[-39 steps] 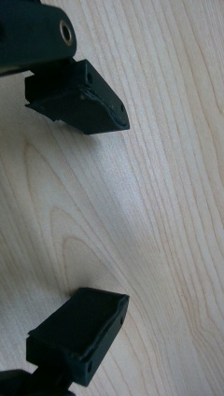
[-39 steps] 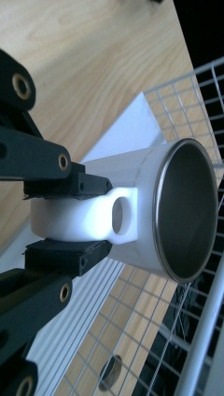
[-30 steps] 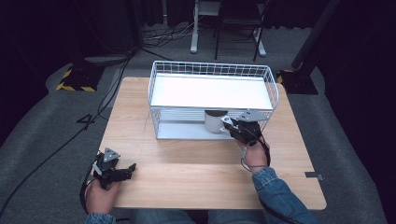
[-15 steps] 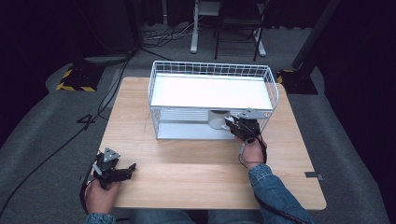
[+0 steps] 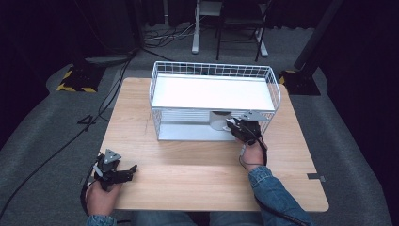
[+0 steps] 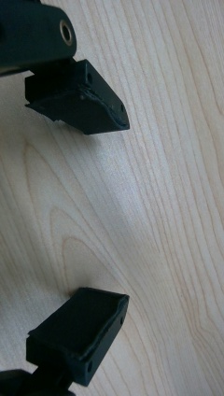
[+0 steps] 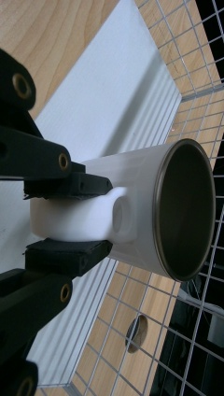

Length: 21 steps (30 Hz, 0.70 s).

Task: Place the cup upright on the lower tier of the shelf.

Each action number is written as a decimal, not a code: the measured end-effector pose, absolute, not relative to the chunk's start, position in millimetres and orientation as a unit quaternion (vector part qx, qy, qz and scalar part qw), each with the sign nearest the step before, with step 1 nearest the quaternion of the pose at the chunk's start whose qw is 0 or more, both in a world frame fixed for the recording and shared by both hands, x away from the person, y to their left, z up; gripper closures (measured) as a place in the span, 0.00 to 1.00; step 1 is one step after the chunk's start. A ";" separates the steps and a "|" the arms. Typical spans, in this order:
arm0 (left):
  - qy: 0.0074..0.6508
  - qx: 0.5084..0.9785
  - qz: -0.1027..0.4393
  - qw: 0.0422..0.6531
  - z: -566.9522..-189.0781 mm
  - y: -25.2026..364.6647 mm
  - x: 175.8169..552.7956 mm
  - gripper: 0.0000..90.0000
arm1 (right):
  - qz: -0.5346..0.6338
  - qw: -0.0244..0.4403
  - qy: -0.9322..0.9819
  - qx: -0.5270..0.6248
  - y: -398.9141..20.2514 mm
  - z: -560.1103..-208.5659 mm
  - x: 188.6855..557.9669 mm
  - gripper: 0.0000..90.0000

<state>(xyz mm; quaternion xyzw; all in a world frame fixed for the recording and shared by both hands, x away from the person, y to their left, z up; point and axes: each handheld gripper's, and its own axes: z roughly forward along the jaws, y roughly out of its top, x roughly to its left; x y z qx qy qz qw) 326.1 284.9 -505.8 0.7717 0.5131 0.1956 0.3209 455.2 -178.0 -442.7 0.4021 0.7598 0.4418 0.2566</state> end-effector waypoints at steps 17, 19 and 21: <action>0.513 0.772 0.196 0.321 -505.8 284.9 326.2 0.17 | 0.436 0.257 0.765 0.398 -179.3 -445.6 454.0 0.72; 0.513 0.771 0.196 0.321 -505.9 285.0 326.3 0.17 | 0.437 0.256 0.766 0.396 -179.8 -445.3 454.3 0.70; 0.513 0.771 0.196 0.321 -505.9 285.0 326.4 0.17 | 0.439 0.256 0.764 0.398 -180.2 -444.0 453.6 0.65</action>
